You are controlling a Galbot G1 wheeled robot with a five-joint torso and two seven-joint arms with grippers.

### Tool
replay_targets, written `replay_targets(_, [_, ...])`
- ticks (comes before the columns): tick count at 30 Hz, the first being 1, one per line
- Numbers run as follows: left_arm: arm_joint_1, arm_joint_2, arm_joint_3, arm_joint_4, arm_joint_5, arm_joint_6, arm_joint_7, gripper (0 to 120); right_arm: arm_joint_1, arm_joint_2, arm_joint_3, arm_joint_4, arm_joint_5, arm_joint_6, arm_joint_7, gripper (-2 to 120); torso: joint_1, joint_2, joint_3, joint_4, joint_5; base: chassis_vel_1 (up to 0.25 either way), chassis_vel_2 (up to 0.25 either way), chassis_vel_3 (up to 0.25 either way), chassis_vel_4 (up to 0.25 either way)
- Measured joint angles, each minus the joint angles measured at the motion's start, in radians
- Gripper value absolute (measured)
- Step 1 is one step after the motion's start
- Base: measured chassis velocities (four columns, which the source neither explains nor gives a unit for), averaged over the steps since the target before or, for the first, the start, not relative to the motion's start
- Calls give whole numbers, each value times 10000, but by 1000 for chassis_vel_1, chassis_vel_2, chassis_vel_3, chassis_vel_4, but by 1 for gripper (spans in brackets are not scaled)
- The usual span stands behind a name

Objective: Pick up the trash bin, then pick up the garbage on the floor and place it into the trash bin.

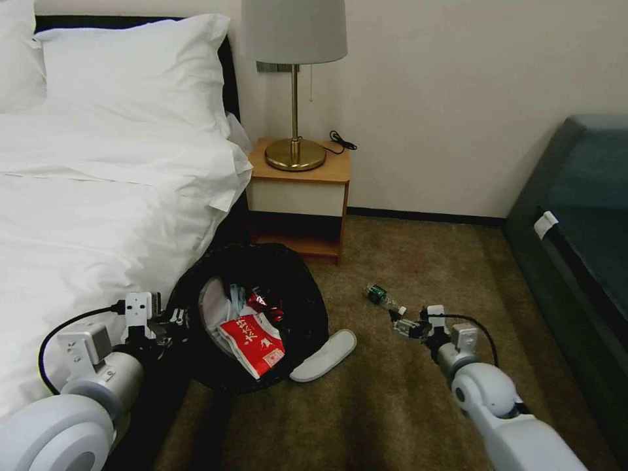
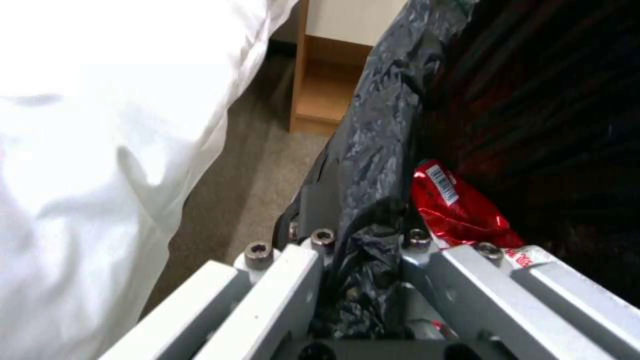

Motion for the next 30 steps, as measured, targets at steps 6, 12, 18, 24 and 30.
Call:
replay_targets(6, [0, -65, -28, 0, 225, 0, -52, 2, -123, 143, 85, 72, -221, 5, 14, 100, 0, 0, 0, -2, 0, 0, 0, 0, 0])
replay_targets(12, [-2, -132, -265, 0, 529, 1, -156, 2, -156, 376, 99, -10, -350, 10, 0, 100, 0, 0, 0, -2, -1, 0, 0, 0, 0])
replay_targets(18, [-62, -116, -533, 0, 53, 0, -381, 2, 130, 895, -185, -658, -546, 41, -125, 100, 0, 0, 0, -2, 1, 0, 0, 0, 0])
replay_targets(24, [-52, -81, -843, 0, -310, 1, -473, 2, 629, 1557, -469, -1570, -698, 52, -169, 100, 0, -1, 0, -2, 2, 0, 0, 0, 0])
replay_targets(30, [-35, -37, -958, 0, -459, 0, -504, 2, 1064, 2067, -661, -2445, -1022, 17, -80, 100, 0, -1, 0, -2, 0, 0, 0, 0, 0])
